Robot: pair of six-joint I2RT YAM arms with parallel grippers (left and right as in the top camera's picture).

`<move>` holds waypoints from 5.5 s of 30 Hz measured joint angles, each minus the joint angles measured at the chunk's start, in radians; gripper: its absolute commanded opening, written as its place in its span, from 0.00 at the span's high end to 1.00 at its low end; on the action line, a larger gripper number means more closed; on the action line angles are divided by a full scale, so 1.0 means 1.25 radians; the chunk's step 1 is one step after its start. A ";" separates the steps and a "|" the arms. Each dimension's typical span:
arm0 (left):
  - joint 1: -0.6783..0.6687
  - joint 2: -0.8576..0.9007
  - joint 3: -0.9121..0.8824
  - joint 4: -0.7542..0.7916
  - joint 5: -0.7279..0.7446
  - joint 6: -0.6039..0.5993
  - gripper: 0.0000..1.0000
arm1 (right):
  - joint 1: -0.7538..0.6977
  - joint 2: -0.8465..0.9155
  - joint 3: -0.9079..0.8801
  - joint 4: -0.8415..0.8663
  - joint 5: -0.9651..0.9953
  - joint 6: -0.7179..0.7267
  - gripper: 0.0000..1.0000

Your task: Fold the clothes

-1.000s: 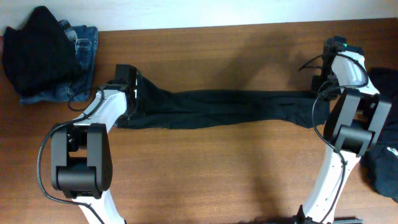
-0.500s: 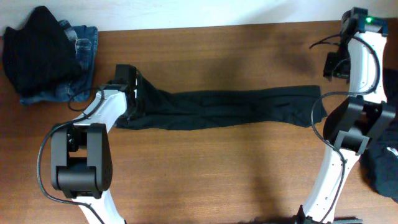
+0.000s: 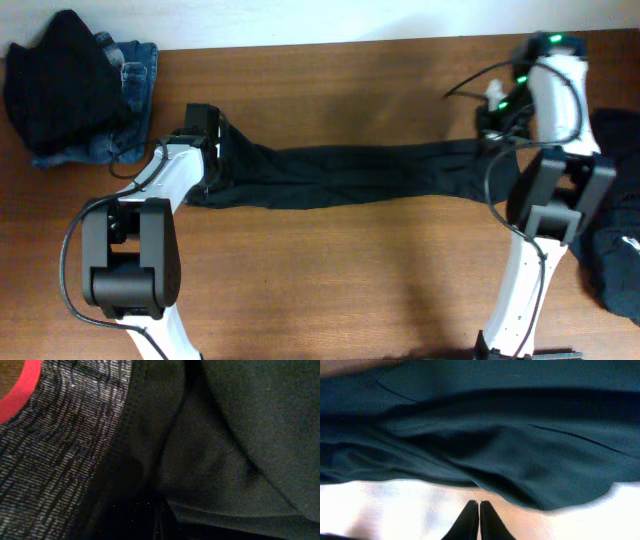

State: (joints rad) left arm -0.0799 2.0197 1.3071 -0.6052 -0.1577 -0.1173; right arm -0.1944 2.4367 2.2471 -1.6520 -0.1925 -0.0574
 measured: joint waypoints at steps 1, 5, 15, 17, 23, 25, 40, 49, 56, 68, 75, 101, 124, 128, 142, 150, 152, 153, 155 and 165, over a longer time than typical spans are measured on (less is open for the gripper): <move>0.000 0.000 0.000 0.000 0.000 0.000 0.98 | 0.018 0.000 -0.029 0.018 -0.003 -0.002 0.92; 0.000 0.000 0.000 0.001 0.000 0.000 0.98 | 0.083 0.001 -0.113 0.088 -0.011 -0.002 0.92; 0.000 0.000 0.000 0.001 0.001 0.000 0.98 | 0.141 0.001 -0.164 0.177 0.018 0.040 0.89; 0.000 0.000 0.000 0.001 0.001 0.000 0.98 | 0.136 0.001 -0.165 0.180 0.028 0.043 0.89; 0.000 0.000 0.000 0.000 0.001 0.003 0.98 | 0.107 0.001 -0.166 0.182 0.039 0.046 0.86; 0.000 0.000 0.000 0.000 0.001 0.010 0.98 | 0.094 0.001 -0.166 0.183 0.040 0.046 0.85; 0.022 0.001 -0.001 -0.022 -0.069 0.036 0.98 | 0.005 -0.001 -0.193 0.201 0.094 0.046 0.80; 0.062 0.001 -0.001 -0.025 -0.062 0.036 0.96 | -0.022 -0.029 -0.239 0.255 0.070 0.049 0.80; 0.067 0.001 -0.002 -0.012 -0.063 0.037 0.94 | -0.041 -0.035 -0.242 0.297 0.078 0.089 0.80; 0.088 0.027 0.173 -0.194 -0.062 0.037 0.94 | -0.069 -0.029 -0.208 0.348 0.102 0.110 0.75; 0.097 0.027 0.314 -0.263 -0.035 0.037 0.94 | -0.092 -0.005 -0.038 0.254 0.131 0.121 0.37; -0.176 0.027 0.348 -0.435 0.396 0.063 1.00 | 0.103 -0.005 0.076 0.054 -0.019 0.018 0.78; -0.232 0.157 0.349 -0.307 0.453 0.005 0.99 | 0.327 -0.005 -0.081 0.220 -0.046 0.071 0.78; -0.231 0.157 0.349 -0.307 0.454 0.003 0.99 | 0.327 -0.005 -0.124 0.250 -0.047 0.075 0.78; -0.231 0.175 0.350 -0.402 0.406 0.002 0.99 | 0.326 -0.005 -0.181 0.251 0.006 0.093 0.77; -0.231 0.202 0.350 -0.482 0.256 0.002 1.00 | 0.296 -0.005 -0.181 0.240 0.045 0.108 0.77; -0.229 0.202 0.350 -0.497 0.222 0.002 0.99 | 0.278 -0.005 -0.181 0.236 0.058 0.113 0.77; -0.228 0.202 0.350 -0.504 0.204 0.002 0.99 | 0.268 -0.005 -0.181 0.234 0.062 0.115 0.77; -0.223 0.202 0.350 -0.511 0.177 0.002 1.00 | 0.245 -0.005 -0.181 0.229 0.067 0.118 0.77; -0.105 0.202 0.350 -0.500 0.133 0.002 0.99 | 0.161 -0.005 -0.184 0.212 0.086 0.127 0.77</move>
State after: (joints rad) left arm -0.2115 2.2723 1.7451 -1.2297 0.0082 -0.1143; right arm 0.0067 2.4306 2.0174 -1.3872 -0.0853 0.1017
